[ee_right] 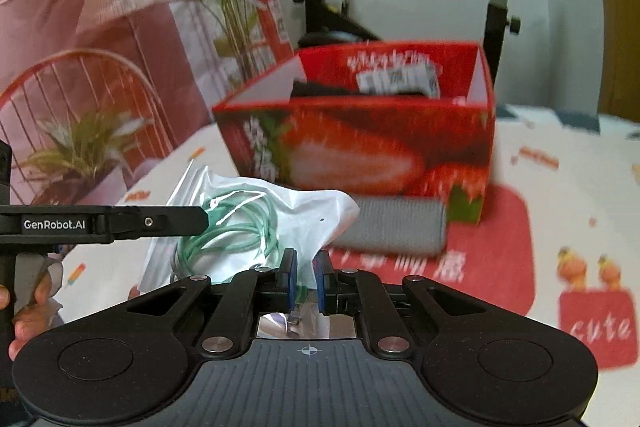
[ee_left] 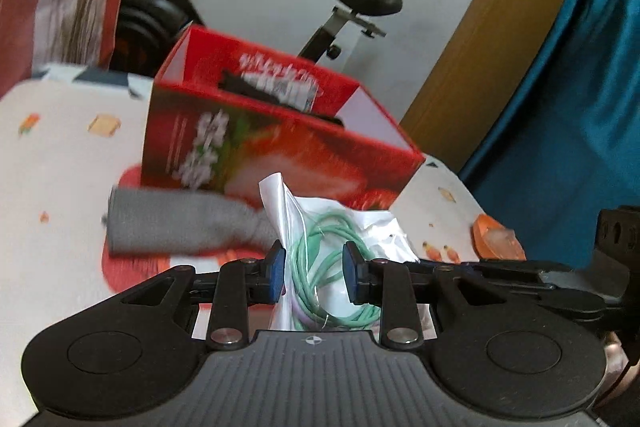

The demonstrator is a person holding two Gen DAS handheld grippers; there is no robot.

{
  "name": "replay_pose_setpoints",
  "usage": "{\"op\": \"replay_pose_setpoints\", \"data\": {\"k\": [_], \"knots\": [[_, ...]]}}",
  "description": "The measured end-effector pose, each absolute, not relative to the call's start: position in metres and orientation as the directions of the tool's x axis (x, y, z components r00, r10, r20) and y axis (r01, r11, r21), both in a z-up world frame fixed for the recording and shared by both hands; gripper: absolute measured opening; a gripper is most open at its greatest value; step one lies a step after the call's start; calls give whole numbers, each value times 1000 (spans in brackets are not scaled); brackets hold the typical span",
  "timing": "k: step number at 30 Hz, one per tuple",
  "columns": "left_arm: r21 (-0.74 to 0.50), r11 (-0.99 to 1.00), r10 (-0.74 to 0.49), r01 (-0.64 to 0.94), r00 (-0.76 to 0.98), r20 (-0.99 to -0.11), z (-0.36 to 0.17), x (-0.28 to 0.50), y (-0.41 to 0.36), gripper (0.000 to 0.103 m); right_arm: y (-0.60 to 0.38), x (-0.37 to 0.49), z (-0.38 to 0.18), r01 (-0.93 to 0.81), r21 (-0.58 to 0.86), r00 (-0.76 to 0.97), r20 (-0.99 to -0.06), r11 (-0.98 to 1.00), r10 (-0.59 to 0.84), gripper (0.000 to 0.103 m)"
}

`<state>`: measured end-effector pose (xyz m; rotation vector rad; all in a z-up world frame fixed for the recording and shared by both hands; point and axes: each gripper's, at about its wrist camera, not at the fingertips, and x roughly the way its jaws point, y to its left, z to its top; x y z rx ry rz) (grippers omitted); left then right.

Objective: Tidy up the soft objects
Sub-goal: 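Lift the cable bag with both tools over the red box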

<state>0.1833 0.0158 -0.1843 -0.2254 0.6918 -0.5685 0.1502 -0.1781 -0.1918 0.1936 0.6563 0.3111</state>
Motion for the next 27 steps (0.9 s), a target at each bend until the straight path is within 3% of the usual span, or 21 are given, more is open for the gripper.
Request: {"op": "replay_pose_setpoints", "data": {"k": [15,27], "knots": [[-322,831,-556,454,703,-444,-124,241,-11,30,-194,213,-126,-231,160,847,-453,960,279,9],[-281,876,-479,392,767,-426,-126,310,-24,31,-184,291,-120,-229,3,888,-410,973,210,9]]}}
